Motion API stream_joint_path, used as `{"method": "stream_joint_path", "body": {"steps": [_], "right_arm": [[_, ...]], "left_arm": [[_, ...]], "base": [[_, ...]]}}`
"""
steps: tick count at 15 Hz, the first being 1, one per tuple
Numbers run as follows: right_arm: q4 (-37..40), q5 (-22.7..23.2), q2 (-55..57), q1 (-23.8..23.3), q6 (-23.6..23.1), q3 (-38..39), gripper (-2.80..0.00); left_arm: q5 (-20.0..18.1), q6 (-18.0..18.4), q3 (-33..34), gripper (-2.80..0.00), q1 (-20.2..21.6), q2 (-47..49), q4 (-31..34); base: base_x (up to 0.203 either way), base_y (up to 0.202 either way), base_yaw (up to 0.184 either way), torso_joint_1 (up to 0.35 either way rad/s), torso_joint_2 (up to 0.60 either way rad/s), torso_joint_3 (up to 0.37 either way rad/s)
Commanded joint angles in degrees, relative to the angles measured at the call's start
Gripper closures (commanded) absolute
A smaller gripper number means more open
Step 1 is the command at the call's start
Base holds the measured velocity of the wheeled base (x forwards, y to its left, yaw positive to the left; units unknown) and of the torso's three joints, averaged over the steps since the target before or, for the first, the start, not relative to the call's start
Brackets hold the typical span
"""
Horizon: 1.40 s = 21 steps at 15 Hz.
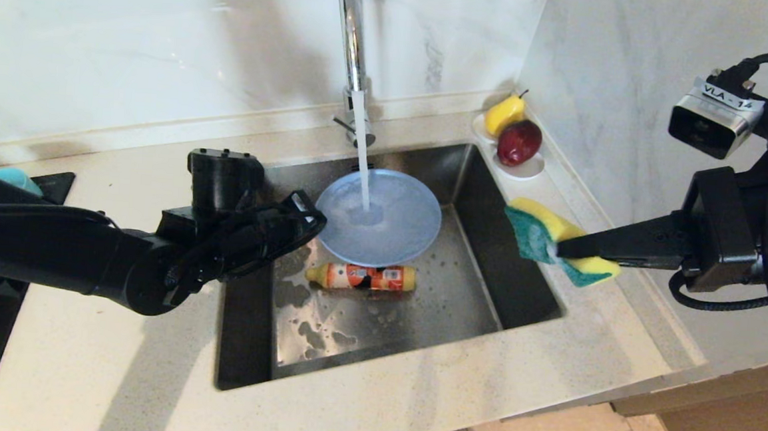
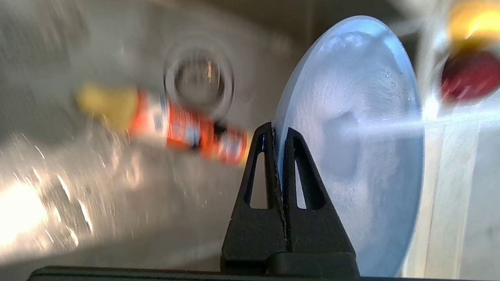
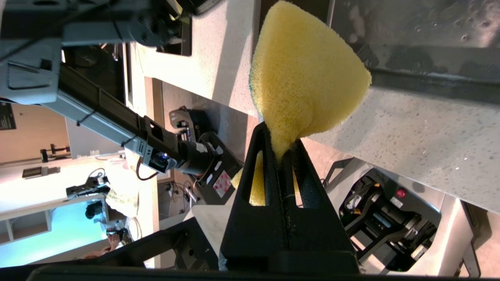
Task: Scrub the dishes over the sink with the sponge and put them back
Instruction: Rinse the plate
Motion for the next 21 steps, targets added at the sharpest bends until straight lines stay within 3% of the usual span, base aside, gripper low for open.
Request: {"method": "stream_joint_path", "body": {"steps": [1, 3, 6, 9, 11, 15, 18, 21], "right_arm": [[0.13, 0.28, -0.1, 0.07, 0.13, 0.82, 0.0], [0.13, 0.45, -0.1, 0.07, 0.13, 0.91, 0.0], [0.13, 0.38, -0.3, 0.16, 0.22, 1.54, 0.0], [0.13, 0.37, -1.42, 0.07, 0.22, 2.66, 0.0], [0.13, 0.37, -1.89, 0.08, 0.22, 3.36, 0.0], [0.23, 0.28, -2.74, 0.07, 0.49, 3.94, 0.0], [0.21, 0.03, -2.2, -0.11, 0.74, 4.74, 0.0], [0.13, 0.28, -1.18, -1.58, 0.34, 6.32, 0.0]], "left_arm": [[0.37, 0.59, 0.53, 0.0, 1.1, -2.69, -1.56], [2.53, 3.5, 2.54, 0.0, 1.16, -4.47, -3.67], [5.87, 12.63, 8.31, 0.0, 1.17, -4.42, -14.33], [7.0, 24.98, 15.86, 0.0, 1.17, -5.58, -24.0], [10.3, 31.62, 18.33, 0.0, 1.25, -6.13, -28.03], [12.64, 46.53, 24.55, 0.0, 6.32, -6.14, -41.53], [12.63, 54.22, 27.5, 0.0, 11.47, -5.77, -50.85], [12.62, 57.76, 28.68, 0.0, 13.32, -6.01, -51.38]], "base": [[0.0, 0.0, 0.0, 0.0, 0.0, 0.0], [0.0, 0.0, 0.0, 0.0, 0.0, 0.0], [0.0, 0.0, 0.0, 0.0, 0.0, 0.0], [0.0, 0.0, 0.0, 0.0, 0.0, 0.0], [0.0, 0.0, 0.0, 0.0, 0.0, 0.0], [0.0, 0.0, 0.0, 0.0, 0.0, 0.0], [0.0, 0.0, 0.0, 0.0, 0.0, 0.0], [0.0, 0.0, 0.0, 0.0, 0.0, 0.0]]}}
